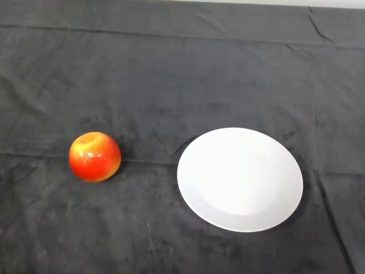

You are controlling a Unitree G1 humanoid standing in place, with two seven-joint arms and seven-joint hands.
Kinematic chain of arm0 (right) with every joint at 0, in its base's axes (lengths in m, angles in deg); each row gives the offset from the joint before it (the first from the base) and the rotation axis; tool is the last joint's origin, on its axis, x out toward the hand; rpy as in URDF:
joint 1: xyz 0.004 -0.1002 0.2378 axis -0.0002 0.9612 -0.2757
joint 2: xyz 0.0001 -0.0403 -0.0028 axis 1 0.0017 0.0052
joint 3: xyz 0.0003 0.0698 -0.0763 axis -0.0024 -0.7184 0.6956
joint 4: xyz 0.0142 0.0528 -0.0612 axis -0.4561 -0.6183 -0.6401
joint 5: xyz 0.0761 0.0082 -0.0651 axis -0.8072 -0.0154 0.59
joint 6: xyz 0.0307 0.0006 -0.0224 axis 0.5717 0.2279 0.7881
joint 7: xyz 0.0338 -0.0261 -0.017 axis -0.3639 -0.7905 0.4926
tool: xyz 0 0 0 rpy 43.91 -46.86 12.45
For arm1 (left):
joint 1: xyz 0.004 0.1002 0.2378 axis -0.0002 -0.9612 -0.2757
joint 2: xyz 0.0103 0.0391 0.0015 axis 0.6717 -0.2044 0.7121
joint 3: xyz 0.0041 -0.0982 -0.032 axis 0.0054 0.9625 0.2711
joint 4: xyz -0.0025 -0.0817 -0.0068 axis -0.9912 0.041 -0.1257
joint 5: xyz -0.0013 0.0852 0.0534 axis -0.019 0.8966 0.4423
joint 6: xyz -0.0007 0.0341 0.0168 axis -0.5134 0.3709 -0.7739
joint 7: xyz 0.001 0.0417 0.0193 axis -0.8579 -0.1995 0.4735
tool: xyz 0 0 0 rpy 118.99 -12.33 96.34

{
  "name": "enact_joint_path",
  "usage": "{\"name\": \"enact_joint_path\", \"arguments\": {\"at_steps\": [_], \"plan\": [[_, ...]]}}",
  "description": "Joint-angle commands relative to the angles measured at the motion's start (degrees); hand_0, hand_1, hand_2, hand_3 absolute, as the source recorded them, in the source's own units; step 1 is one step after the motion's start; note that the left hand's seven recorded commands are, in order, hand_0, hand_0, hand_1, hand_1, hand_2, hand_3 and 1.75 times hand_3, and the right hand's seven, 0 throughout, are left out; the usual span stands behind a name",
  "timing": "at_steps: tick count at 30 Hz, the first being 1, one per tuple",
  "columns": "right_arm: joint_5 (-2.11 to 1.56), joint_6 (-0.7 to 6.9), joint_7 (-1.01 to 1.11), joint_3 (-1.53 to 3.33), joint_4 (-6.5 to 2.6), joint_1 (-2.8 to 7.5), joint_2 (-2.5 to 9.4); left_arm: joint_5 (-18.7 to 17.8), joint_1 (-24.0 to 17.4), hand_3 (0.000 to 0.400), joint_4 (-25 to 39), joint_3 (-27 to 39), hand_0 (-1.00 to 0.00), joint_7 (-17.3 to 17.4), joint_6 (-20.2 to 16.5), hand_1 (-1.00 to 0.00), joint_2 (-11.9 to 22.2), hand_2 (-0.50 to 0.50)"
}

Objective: Move the apple to the plate

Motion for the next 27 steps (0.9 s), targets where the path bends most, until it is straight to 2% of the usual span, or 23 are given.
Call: {"name": "enact_joint_path", "arguments": {"at_steps": [1,13,27], "plan": [[-0.35,0.12,0.26,-0.71,-0.14,1.18,-1.37,1.2,0.3,0.000,2.4,0.9,0.00,0.2,0.9,0.00,-0.3,0.00],[-0.35,0.12,0.25,-0.71,-0.11,1.19,-1.36,3.3,1.2,0.000,2.7,0.8,0.00,-0.1,1.1,0.00,-1.3,0.00],[-0.34,0.13,0.22,-0.69,-0.04,1.21,-1.33,11.2,3.6,0.000,3.6,-5.2,0.00,0.1,2.6,0.00,-4.9,0.00]]}}
